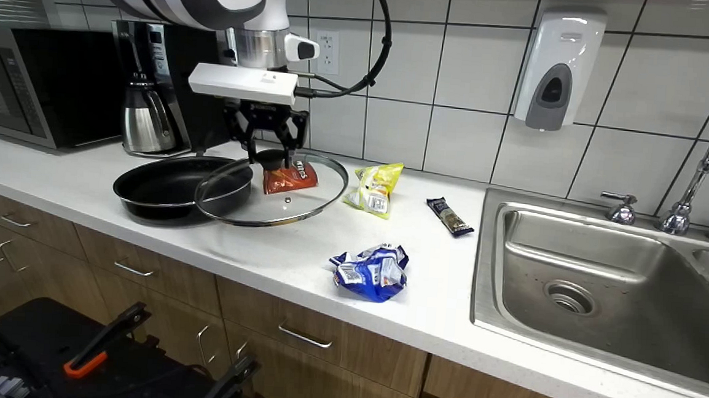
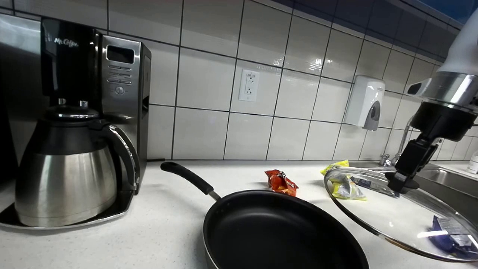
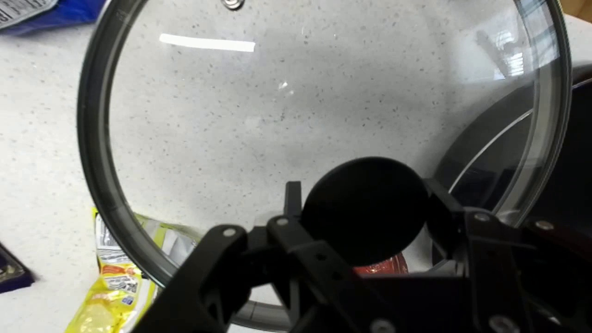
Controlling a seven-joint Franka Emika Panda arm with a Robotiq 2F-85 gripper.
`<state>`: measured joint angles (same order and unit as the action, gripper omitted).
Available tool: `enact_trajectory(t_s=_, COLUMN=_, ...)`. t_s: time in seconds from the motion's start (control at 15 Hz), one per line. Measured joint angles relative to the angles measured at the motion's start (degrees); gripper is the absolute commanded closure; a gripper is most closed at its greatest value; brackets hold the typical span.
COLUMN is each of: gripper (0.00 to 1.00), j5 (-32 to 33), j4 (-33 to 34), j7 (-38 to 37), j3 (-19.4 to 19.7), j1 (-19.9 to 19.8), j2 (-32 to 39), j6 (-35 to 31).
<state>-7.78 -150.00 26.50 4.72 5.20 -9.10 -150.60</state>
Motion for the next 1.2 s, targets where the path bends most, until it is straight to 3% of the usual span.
enact_trajectory(t_s=0.53, gripper=0.61, j5=-0.09, j4=-0.11, j7=2.09, j3=3.56, j1=-0.92, j2=1.34, j6=-1.37)
enact_trajectory(t_s=1.2, gripper=0.61, j5=-4.71, j4=2.69, j7=5.42, j3=3.92, j1=-1.42, j2=8.16, j6=-4.12)
